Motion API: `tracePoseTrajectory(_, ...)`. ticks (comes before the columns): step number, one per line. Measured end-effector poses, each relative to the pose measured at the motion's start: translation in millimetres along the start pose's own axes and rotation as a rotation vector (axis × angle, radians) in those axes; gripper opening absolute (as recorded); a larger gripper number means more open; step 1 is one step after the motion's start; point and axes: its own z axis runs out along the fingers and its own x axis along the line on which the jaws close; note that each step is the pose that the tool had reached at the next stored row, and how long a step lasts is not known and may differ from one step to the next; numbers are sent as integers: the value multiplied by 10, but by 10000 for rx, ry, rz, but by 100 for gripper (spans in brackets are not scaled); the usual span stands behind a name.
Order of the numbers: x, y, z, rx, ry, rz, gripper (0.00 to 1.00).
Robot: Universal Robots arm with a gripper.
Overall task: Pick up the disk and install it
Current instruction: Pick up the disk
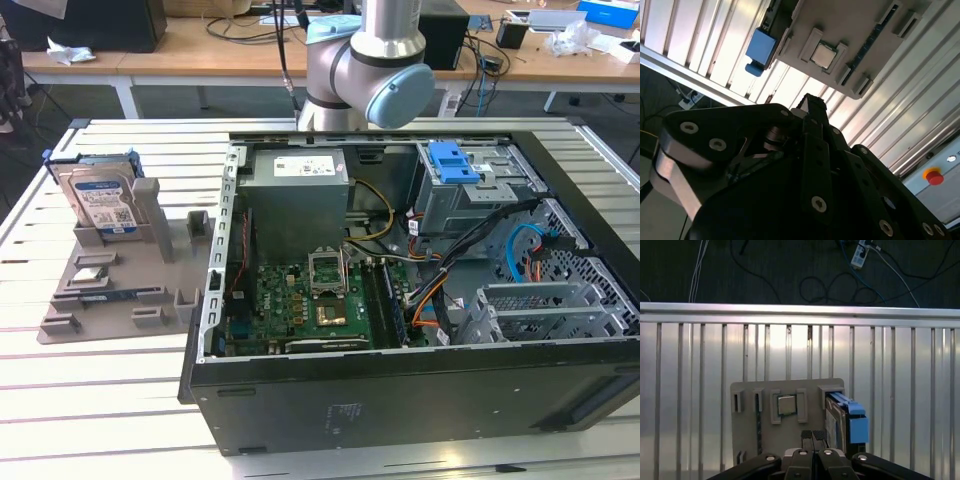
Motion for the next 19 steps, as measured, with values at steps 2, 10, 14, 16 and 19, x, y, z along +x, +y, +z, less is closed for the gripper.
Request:
tracePoseTrajectory(2, -17, 0, 1, 0, 0, -5, 11)
tracePoseTrajectory(10, -123, -3, 8, -1, 2, -32, 11)
tracePoseTrajectory(14, -166, -3, 11, -1, 1, -39, 11)
tracePoseTrajectory(16, -201, -4, 12, -1, 2, -45, 11)
tracePoseTrajectory(19, -225, -5, 13, -2, 2, -50, 11)
